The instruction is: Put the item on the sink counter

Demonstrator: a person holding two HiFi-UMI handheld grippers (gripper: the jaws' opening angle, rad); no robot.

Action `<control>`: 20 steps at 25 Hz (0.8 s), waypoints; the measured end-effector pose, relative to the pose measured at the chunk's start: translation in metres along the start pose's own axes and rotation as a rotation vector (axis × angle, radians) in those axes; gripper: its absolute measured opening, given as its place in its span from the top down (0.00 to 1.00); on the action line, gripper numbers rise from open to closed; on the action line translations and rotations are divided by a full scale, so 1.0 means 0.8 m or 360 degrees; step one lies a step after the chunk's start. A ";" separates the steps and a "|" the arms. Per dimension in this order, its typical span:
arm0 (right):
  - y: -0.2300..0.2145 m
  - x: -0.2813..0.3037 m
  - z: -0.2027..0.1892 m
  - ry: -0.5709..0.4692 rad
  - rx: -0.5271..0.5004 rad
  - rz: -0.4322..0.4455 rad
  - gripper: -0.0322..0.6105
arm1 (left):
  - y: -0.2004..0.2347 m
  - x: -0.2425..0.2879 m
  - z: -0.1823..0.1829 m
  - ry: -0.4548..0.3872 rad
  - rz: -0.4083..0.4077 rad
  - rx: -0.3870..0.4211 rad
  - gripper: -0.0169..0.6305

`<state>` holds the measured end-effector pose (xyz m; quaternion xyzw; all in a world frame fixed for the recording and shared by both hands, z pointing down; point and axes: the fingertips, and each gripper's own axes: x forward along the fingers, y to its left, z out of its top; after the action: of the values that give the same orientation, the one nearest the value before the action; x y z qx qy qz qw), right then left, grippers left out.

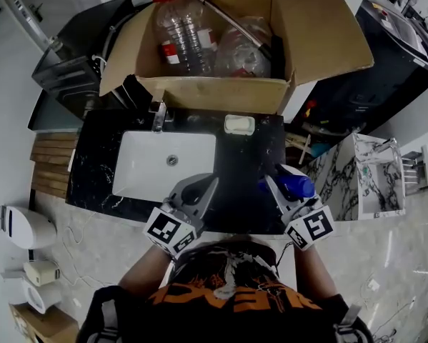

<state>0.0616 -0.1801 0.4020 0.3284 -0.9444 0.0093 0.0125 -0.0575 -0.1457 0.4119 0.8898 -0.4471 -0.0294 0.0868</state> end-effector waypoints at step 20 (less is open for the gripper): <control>-0.100 0.033 -0.101 0.0240 0.0047 -0.0075 0.75 | 0.022 0.124 -0.063 0.0088 -0.0074 0.0205 0.95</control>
<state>0.0919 -0.2570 0.4845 0.3491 -0.9325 0.0475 0.0790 -0.0056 -0.2293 0.4674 0.9042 -0.4246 0.0220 0.0410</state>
